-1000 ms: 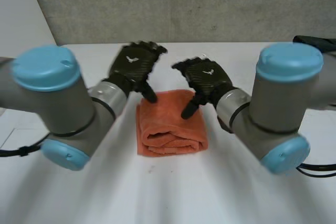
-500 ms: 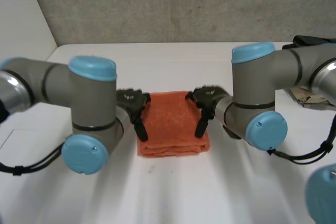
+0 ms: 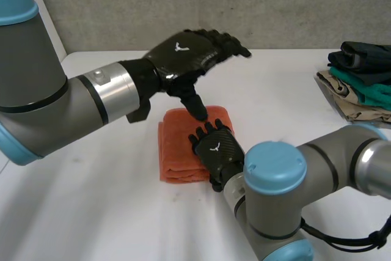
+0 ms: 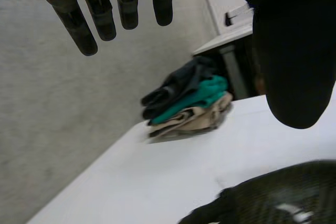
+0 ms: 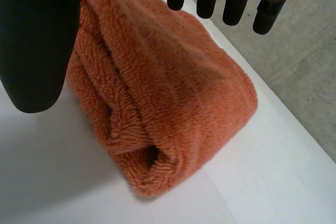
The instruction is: Fold the laundry.
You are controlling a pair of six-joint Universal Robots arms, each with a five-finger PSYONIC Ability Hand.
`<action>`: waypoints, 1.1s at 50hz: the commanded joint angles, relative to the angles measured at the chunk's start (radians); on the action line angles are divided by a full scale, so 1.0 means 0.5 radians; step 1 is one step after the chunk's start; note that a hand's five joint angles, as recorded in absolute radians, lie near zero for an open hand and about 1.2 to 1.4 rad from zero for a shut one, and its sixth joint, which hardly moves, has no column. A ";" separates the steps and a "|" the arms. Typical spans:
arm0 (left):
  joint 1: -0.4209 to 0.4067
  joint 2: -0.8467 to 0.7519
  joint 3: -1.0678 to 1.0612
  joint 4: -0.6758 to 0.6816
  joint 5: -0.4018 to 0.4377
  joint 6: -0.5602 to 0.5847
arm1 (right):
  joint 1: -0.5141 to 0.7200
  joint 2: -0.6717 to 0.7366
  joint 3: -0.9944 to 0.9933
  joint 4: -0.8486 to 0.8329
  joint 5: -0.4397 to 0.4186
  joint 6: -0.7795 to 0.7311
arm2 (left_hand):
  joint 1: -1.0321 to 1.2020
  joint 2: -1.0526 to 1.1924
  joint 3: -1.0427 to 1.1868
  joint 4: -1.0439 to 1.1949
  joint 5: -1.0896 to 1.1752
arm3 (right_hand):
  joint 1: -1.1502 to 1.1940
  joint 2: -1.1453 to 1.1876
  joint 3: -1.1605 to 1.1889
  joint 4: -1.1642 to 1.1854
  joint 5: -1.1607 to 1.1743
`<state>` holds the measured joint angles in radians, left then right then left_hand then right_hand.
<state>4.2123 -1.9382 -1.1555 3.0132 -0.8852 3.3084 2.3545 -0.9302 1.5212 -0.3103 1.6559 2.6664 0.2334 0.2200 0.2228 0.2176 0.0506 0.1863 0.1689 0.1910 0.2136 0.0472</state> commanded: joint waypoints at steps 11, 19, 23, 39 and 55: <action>-0.012 0.005 -0.027 -0.044 0.043 -0.002 | -0.024 0.283 -0.174 -0.340 -0.023 -0.059 | -0.081 -0.054 -0.060 -0.049 -0.064 | 0.349 0.384 0.340 0.294 0.278; -0.009 0.005 -0.054 -0.041 0.046 -0.002 | -0.061 0.314 -0.253 -0.385 -0.041 -0.053 | -0.081 -0.054 -0.060 -0.049 -0.064 | 1.466 1.501 1.457 1.412 1.395; -0.009 0.008 -0.048 -0.035 0.046 -0.002 | -0.095 0.332 -0.345 -0.407 -0.093 -0.038 | -0.087 -0.060 -0.066 -0.055 -0.070 | 2.419 2.454 2.409 2.364 2.348; 0.037 0.121 0.031 -0.029 0.040 -0.024 | -0.402 0.250 -0.879 -0.153 -0.234 0.021 | -0.087 -0.060 -0.066 -0.055 -0.070 | 2.420 2.455 2.411 2.365 2.349; 0.043 0.109 -0.113 -0.007 0.046 -0.061 | -0.622 0.296 -0.552 0.206 -0.256 0.055 | -0.093 -0.066 -0.071 -0.061 -0.076 | 0.844 0.879 0.835 0.789 0.773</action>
<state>4.2347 -1.8810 -1.1864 3.0043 -0.8636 3.2766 2.0806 -0.7311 1.1604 -0.2111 1.5351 2.7056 0.2334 0.2199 0.2228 0.2176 0.0506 0.6766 0.6806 0.6755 0.6674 0.4705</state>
